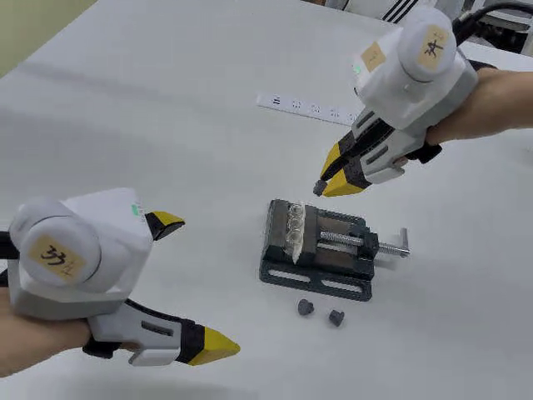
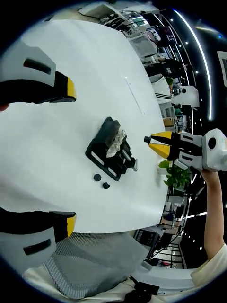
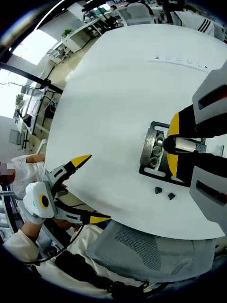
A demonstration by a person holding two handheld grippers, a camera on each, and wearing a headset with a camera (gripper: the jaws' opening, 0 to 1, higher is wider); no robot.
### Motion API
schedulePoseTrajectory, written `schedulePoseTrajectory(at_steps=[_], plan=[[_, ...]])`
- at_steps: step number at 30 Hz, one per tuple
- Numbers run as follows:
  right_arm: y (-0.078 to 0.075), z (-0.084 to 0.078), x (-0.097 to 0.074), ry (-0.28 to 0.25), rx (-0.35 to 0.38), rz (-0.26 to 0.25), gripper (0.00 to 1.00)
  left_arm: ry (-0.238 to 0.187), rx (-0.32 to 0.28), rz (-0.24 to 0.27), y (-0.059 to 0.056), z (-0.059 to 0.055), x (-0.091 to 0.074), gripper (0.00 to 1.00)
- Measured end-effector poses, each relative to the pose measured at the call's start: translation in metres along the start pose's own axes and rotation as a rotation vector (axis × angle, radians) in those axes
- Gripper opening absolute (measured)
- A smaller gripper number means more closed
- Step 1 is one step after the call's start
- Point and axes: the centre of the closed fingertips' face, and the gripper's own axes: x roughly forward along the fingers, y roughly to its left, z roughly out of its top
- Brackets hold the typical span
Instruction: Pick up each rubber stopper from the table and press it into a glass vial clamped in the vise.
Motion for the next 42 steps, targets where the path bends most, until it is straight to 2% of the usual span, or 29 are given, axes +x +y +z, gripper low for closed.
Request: schedulePoseTrajectory(at_steps=[6, 14, 20, 22, 33, 42], plan=[[-0.005, 0.002, 0.011, 0.047, -0.020, 0.035, 0.06, 0.004, -0.013, 0.002, -0.001, -0.003, -0.001, 0.94], [-0.004, 0.004, 0.025, 0.096, -0.062, 0.087, 0.06, 0.010, -0.035, 0.001, -0.001, -0.009, -0.002, 0.93], [-0.009, 0.000, 0.038, 0.128, -0.070, 0.118, 0.06, 0.014, -0.050, 0.004, 0.002, -0.012, -0.002, 0.92], [-0.007, -0.003, 0.039, 0.137, -0.066, 0.127, 0.06, 0.016, -0.053, 0.005, 0.004, -0.013, -0.001, 0.92], [-0.007, -0.009, 0.049, 0.152, -0.050, 0.144, 0.06, 0.028, -0.068, -0.004, 0.004, -0.015, 0.001, 0.91], [-0.005, -0.009, 0.049, 0.189, -0.082, 0.148, 0.06, 0.031, -0.070, -0.014, 0.001, -0.017, 0.004, 0.90]])
